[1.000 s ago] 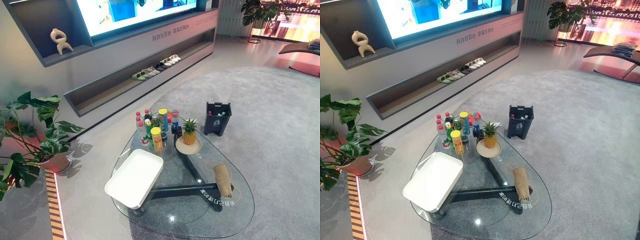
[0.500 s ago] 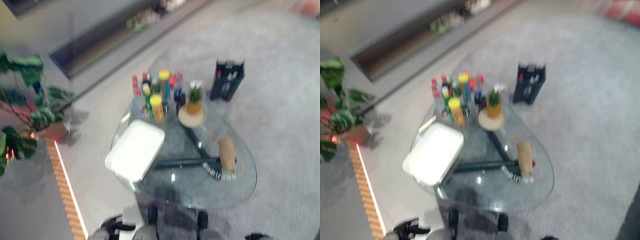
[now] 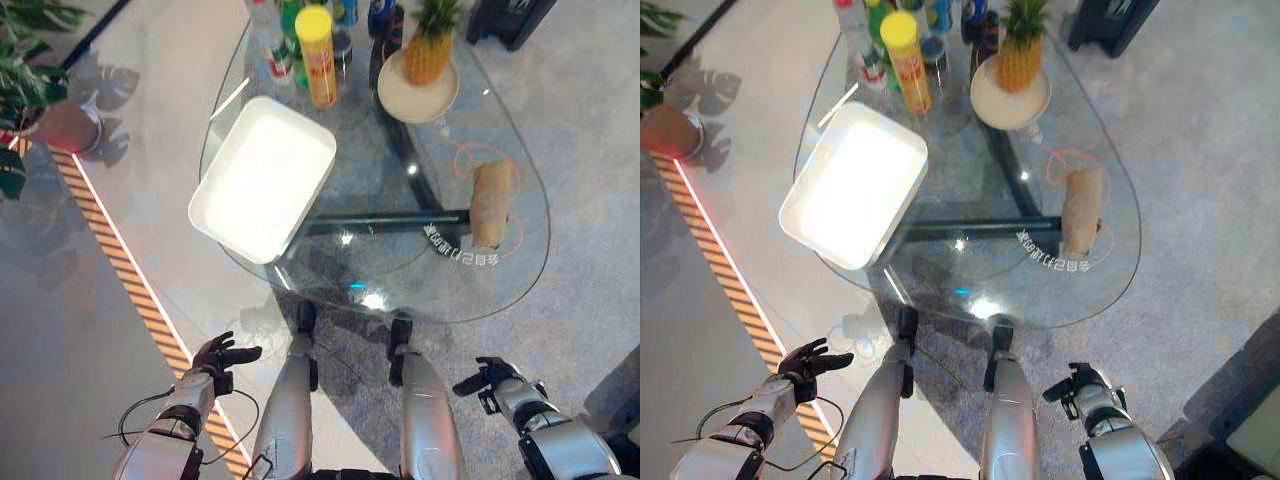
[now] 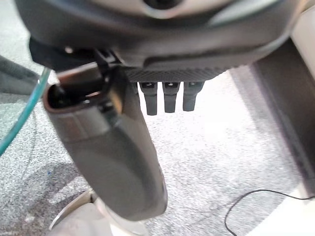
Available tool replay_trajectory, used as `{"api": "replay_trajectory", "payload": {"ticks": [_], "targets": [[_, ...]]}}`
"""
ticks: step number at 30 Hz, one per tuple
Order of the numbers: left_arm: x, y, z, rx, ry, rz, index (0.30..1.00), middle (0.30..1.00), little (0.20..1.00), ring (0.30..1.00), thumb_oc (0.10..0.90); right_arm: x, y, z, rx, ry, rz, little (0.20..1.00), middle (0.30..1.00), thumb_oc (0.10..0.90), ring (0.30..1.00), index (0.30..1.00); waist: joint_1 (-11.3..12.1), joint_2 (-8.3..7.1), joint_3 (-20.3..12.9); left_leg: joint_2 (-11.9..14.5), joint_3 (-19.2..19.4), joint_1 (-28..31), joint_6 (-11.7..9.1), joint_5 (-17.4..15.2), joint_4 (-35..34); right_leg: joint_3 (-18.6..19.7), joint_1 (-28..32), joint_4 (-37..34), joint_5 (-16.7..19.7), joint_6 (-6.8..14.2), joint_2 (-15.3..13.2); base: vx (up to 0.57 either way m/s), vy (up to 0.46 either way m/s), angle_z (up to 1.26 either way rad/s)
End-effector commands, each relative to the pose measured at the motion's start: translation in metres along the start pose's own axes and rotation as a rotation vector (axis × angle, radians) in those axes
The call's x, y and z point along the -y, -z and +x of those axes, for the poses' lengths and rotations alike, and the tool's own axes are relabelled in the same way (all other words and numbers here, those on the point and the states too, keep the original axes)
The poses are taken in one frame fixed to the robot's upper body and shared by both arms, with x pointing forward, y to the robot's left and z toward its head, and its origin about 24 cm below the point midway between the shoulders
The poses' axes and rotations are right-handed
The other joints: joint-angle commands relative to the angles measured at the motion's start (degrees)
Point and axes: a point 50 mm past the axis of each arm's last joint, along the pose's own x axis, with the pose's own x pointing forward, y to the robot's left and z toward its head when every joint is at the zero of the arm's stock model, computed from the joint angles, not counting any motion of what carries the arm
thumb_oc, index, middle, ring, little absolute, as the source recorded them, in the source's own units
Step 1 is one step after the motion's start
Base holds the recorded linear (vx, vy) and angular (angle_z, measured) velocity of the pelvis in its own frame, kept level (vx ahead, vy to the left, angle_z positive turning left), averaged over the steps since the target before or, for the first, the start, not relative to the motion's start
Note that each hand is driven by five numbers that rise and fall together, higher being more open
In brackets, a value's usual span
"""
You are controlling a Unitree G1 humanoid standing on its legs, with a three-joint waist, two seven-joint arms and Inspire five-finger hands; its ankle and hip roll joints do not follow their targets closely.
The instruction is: Wipe the table with a cloth and put it in the basket.
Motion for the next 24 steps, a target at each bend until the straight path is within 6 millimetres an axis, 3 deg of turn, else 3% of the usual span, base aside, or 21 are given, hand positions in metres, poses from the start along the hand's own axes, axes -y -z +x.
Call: {"api": "replay_trajectory", "payload": {"ticks": [1,12,21,24], "targets": [[-0.018,0.001,-0.002,0.024,-0.084,-0.023,0.900,0.900,0.900,0.900,0.800,0.025,0.020,0.000,-0.023,0.149,0.033,0.900,0.900,0.800,0.900,0.900,-0.88,-1.96,-0.70,-4.88,0.67,-4.06,3.76,-7.50,11.49,1.74,-0.84,-1.82,3.09,-0.19,3.23,-0.08,-0.025,-0.03],[-0.021,-0.019,-0.001,0.114,-0.121,-0.067,0.900,0.900,0.900,0.900,0.800,0.039,-0.003,0.000,0.061,0.254,0.096,0.900,0.900,0.800,0.900,0.900,-1.22,-1.70,-0.01,-4.01,0.46,-11.48,4.23,-10.43,18.81,2.70,-8.20,4.34,1.19,-1.15,4.14,-0.05,-0.016,-0.02],[-0.025,-0.016,-0.002,0.108,-0.122,-0.067,0.900,0.900,0.900,0.900,0.800,0.042,0.003,0.000,0.055,0.278,0.097,0.900,0.900,0.800,0.900,0.900,-1.09,-1.50,-0.01,-4.16,0.21,-12.82,4.13,-11.25,20.83,2.32,-9.48,6.44,0.47,-1.68,3.92,0.00,-0.002,0.00],[-0.026,-0.015,-0.002,0.106,-0.122,-0.067,0.900,0.900,0.900,0.900,0.800,0.048,0.003,0.000,0.056,0.304,0.196,0.900,0.900,0.800,0.900,0.900,-1.07,-1.55,-0.01,-4.08,0.23,-12.50,4.03,-11.15,20.41,2.19,-9.20,6.11,0.46,-1.78,3.97,0.00,0.000,0.00]]}}
